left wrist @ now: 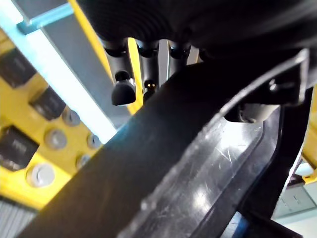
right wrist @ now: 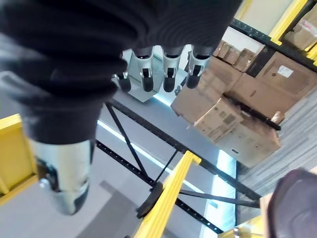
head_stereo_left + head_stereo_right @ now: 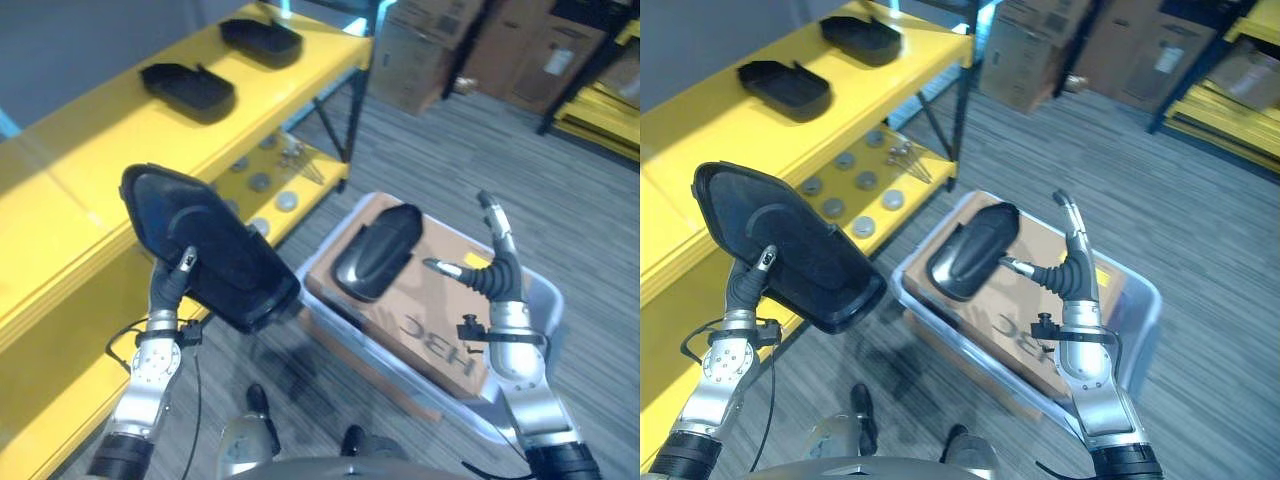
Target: Move parts from the plastic box to the shelf.
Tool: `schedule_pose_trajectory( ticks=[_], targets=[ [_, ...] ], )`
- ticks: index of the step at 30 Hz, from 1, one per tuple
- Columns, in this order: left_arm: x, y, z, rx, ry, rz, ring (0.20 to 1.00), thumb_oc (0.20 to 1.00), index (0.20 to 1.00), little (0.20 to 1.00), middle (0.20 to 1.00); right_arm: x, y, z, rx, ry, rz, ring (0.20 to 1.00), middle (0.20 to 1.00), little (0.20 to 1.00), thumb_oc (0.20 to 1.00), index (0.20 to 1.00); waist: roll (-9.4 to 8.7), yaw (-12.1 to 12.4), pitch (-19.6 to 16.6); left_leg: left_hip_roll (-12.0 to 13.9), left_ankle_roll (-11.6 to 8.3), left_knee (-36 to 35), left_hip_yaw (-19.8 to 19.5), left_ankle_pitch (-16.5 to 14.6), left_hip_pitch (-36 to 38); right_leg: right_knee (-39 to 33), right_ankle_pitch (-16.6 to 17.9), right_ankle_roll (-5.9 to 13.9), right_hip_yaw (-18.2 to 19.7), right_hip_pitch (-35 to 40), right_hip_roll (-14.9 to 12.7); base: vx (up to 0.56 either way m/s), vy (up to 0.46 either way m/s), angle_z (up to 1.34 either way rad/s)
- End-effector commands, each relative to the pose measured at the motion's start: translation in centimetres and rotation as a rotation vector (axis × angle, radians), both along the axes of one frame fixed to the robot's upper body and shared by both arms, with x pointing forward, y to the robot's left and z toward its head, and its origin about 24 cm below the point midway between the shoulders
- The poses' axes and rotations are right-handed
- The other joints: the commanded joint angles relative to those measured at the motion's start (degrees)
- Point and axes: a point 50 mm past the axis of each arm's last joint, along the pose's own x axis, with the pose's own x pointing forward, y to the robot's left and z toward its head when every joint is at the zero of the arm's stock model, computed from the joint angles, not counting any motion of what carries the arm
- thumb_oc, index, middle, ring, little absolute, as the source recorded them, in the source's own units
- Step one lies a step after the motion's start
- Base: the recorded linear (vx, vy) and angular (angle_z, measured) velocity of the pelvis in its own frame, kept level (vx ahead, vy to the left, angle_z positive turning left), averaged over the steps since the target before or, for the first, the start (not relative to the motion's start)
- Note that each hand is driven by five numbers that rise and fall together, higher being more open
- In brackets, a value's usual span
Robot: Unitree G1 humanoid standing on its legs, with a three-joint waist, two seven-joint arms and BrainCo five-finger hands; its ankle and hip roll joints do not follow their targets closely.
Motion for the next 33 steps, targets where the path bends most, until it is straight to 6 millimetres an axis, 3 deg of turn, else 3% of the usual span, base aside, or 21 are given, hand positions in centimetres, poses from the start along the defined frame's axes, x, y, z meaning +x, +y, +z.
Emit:
schedule_pose_trajectory(
  ticks=[1, 5, 7, 8, 10, 11, 12, 13, 14, 15, 16, 17, 18, 20, 21, 22, 25, 26, 29, 32, 33],
  targets=[
    [0.1, 1.2, 5.8, 0.214, -0.300, 0.044, 0.200, 0.200, 0.200, 0.200, 0.200, 0.0, -0.2, 2.1, -0.018, -0.137, -0.005, 1.000, 1.000, 1.000, 1.000, 1.000, -0.11, 1.1, -5.5, 4.5, -7.48, -2.9, -2.4, 0.1, 4.2, 2.9, -5.0, 5.16, 3.2, -3.9, 2.0, 0.19, 0.172, 1.50],
    [-0.5, 1.7, 7.3, 0.305, -0.361, 0.069, 0.200, 0.200, 0.200, 0.200, 0.200, 0.6, 0.5, 2.8, -0.038, -0.162, 0.022, 1.000, 1.000, 1.000, 1.000, 1.000, -0.55, 2.3, -5.8, 2.1, -6.53, -2.8, -2.9, 0.3, 3.3, -0.7, -2.7, 5.96, 1.8, -2.3, 0.9, 0.06, 0.150, 0.75],
    [-0.8, 1.7, 8.2, 0.297, -0.411, 0.087, 0.200, 0.200, 0.200, 0.200, 0.200, 1.0, 1.2, 3.3, -0.042, -0.181, 0.050, 1.000, 1.000, 1.000, 1.000, 1.000, -1.01, 3.2, -6.0, 0.1, -5.67, -1.6, -3.9, -1.0, 2.6, -1.8, -2.1, 6.78, 1.9, -1.2, -0.6, 0.19, 0.289, 0.41],
    [-1.1, 1.5, 9.6, 0.296, -0.484, 0.094, 0.200, 0.200, 0.200, 0.200, 0.200, 1.5, 1.9, 3.7, -0.048, -0.195, 0.079, 1.000, 1.000, 1.000, 1.000, 1.000, -1.39, 4.3, -6.5, -1.9, -4.59, -0.1, -5.1, -2.8, 2.1, -2.1, -1.6, 7.96, 1.9, 0.1, -3.2, 0.18, 0.279, 0.22],
    [-1.1, 1.4, 10.2, 0.312, -0.511, 0.092, 0.200, 0.200, 0.200, 0.200, 0.200, 1.6, 2.1, 3.8, -0.043, -0.198, 0.085, 1.000, 1.000, 1.000, 1.000, 1.000, -1.43, 4.5, -6.6, -2.9, -3.93, 0.3, -5.7, -3.5, 2.3, -1.1, -1.0, 8.04, 2.2, -0.1, -4.5, 0.18, 0.293, 0.30],
    [-1.5, 0.9, 12.0, 0.381, -0.604, 0.089, 0.200, 0.200, 0.200, 0.200, 0.200, 1.8, 2.5, 4.1, -0.041, -0.207, 0.098, 1.000, 1.000, 1.000, 1.000, 1.000, -1.18, 4.6, -6.7, -5.2, -2.66, 0.1, -6.7, -4.8, 3.5, 2.5, 1.9, 7.99, 3.7, -1.4, -7.6, 0.18, 0.299, 0.30],
    [-1.5, 0.9, 12.0, 0.381, -0.604, 0.089, 0.200, 0.200, 0.200, 0.200, 0.200, 1.8, 2.5, 4.1, -0.041, -0.207, 0.098, 1.000, 1.000, 1.000, 1.000, 1.000, -1.18, 4.6, -6.7, -5.2, -2.66, 0.1, -6.7, -4.8, 3.5, 2.5, 1.9, 7.99, 3.7, -1.4, -7.6, 0.21, 0.455, 0.14],
    [-1.9, 0.3, 14.0, 0.458, -0.708, 0.091, 0.200, 0.200, 0.200, 0.200, 0.200, 2.0, 3.3, 4.6, -0.023, -0.230, 0.125, 1.000, 1.000, 1.000, 1.000, 1.000, -1.02, 4.2, -5.5, -7.8, -0.97, -0.1, -8.4, -5.8, 4.4, 8.8, 8.1, 7.78, 7.2, -4.9, -10.5, 0.12, 0.303, 0.08],
    [-1.9, 0.2, 14.6, 0.473, -0.742, 0.094, 0.200, 0.200, 0.200, 0.200, 0.200, 2.2, 3.6, 4.7, -0.008, -0.238, 0.140, 1.000, 1.000, 1.000, 1.000, 1.000, -1.16, 3.9, -5.0, -8.7, -0.50, -0.4, -9.1, -6.0, 4.8, 10.7, 10.6, 8.14, 9.7, -6.7, -10.9, 0.16, 0.358, 0.25],
    [-1.8, -0.2, 15.2, 0.471, -0.778, 0.082, 0.200, 0.200, 0.200, 0.200, 0.200, 2.2, 4.0, 4.8, 0.012, -0.246, 0.157, 1.000, 1.000, 1.000, 1.000, 1.000, -0.79, 3.4, -4.5, -8.9, -0.34, -1.3, -10.0, -5.9, 5.5, 12.6, 11.7, 8.10, 13.2, -8.7, -9.6, 0.13, 0.168, 0.69],
    [-1.6, -0.5, 15.7, 0.451, -0.810, 0.073, 0.200, 0.200, 0.200, 0.200, 0.200, 2.1, 4.1, 4.8, 0.018, -0.246, 0.165, 1.000, 1.000, 1.000, 1.000, 1.000, -0.40, 3.1, -4.4, -8.7, -0.36, -2.1, -11.1, -5.7, 6.0, 12.4, 9.1, 7.79, 16.5, -9.8, -6.8, 0.10, 0.095, 0.64],
    [-1.6, -0.5, 15.7, 0.451, -0.810, 0.073, 0.200, 0.200, 0.200, 0.200, 0.200, 2.1, 4.1, 4.8, 0.018, -0.246, 0.165, 1.000, 1.000, 1.000, 1.000, 1.000, -0.40, 3.1, -4.4, -8.7, -0.36, -2.1, -11.1, -5.7, 6.0, 12.4, 9.1, 7.79, 16.5, -9.8, -6.8, 0.13, 0.058, 0.62],
    [-1.2, -0.8, 16.0, 0.420, -0.830, 0.060, 0.200, 0.200, 0.200, 0.200, 0.200, 1.9, 4.0, 4.9, 0.014, -0.246, 0.166, 1.000, 1.000, 1.000, 1.000, 1.000, 0.06, 3.4, -4.3, -8.2, -0.58, -2.7, -12.0, -5.3, 6.2, 11.5, 5.4, 7.90, 19.4, -10.7, -3.4, 0.14, 0.028, 0.35],
    [-0.5, -1.6, 16.3, 0.356, -0.842, 0.011, 0.200, 0.200, 0.200, 0.200, 0.200, 1.2, 3.3, 5.5, -0.049, -0.264, 0.155, 1.000, 1.000, 1.000, 1.000, 1.000, 0.26, 2.8, -4.0, -8.4, -1.06, -4.0, -13.8, -5.8, 7.1, 5.4, 1.6, 8.32, 22.8, -13.0, 2.0, 0.27, 0.017, 0.66],
    [-0.5, -1.7, 16.3, 0.353, -0.842, 0.008, 0.200, 0.200, 0.200, 0.200, 0.200, 1.2, 3.2, 5.5, -0.050, -0.264, 0.153, 1.000, 1.000, 1.000, 1.000, 1.000, 0.46, 2.7, -4.0, -8.4, -1.09, -4.1, -14.1, -5.9, 7.2, 5.2, 1.6, 8.30, 22.5, -12.7, 2.0, 0.30, -0.051, 1.02],
    [0.1, -2.3, 15.8, 0.312, -0.810, -0.026, 0.200, 0.200, 0.200, 0.200, 0.200, 0.7, 2.1, 5.5, -0.085, -0.258, 0.107, 1.000, 1.000, 1.000, 1.000, 1.000, 0.17, 1.5, -3.6, -9.5, -0.92, -4.5, -16.4, -6.3, 8.1, 0.5, 1.7, 8.83, 25.5, -13.2, 6.4, 0.13, -0.049, 0.81],
    [0.3, -2.7, 15.6, 0.288, -0.799, -0.048, 0.200, 0.200, 0.200, 0.200, 0.200, 0.4, 1.4, 5.4, -0.095, -0.252, 0.073, 1.000, 1.000, 1.000, 1.000, 1.000, 0.49, 1.1, -3.6, -9.8, -0.87, -4.8, -18.0, -7.1, 8.8, -2.3, 2.9, 9.08, 25.8, -13.0, 7.9, 0.17, -0.076, 0.99],
    [0.6, -3.0, 15.3, 0.264, -0.780, -0.067, 0.200, 0.200, 0.200, 0.200, 0.200, 0.1, 0.9, 5.2, -0.087, -0.247, 0.050, 1.000, 1.000, 1.000, 1.000, 1.000, 0.59, 0.4, -3.6, -10.6, -0.94, -4.9, -18.2, -8.2, 10.0, -4.3, 4.9, 9.48, 24.5, -12.7, 8.3, 0.20, -0.141, 1.83],
    [0.5, -2.5, 14.7, 0.255, -0.740, -0.057, 0.200, 0.200, 0.200, 0.200, 0.200, -0.2, 0.7, 5.1, -0.079, -0.237, 0.051, 1.000, 1.000, 1.000, 1.000, 1.000, 0.47, -0.1, -4.1, -10.6, -1.21, -2.0, -18.2, -9.8, 10.4, -4.5, 4.6, 8.25, 23.0, -10.7, 7.4, 0.17, -0.178, 1.41],
    [0.1, -0.8, 12.1, 0.125, -0.611, -0.013, 0.200, 0.200, 0.200, 0.200, 0.200, -0.1, 0.4, 4.9, -0.111, -0.198, 0.059, 1.000, 1.000, 1.000, 1.000, 1.000, 1.53, 0.0, -5.0, -8.9, -3.57, 4.8, -17.4, -12.3, 10.0, -3.9, 2.4, 6.58, 22.7, -8.3, 7.7, 0.24, -0.255, 0.55],
    [0.1, -0.8, 12.1, 0.125, -0.611, -0.013, 0.200, 0.200, 0.200, 0.200, 0.200, -0.1, 0.4, 4.9, -0.111, -0.198, 0.059, 1.000, 1.000, 1.000, 1.000, 1.000, 1.53, 0.0, -5.0, -8.9, -3.57, 4.8, -17.4, -12.3, 10.0, -3.9, 2.4, 6.58, 22.7, -8.3, 7.7, 0.17, -0.201, -0.35]
  ],
)
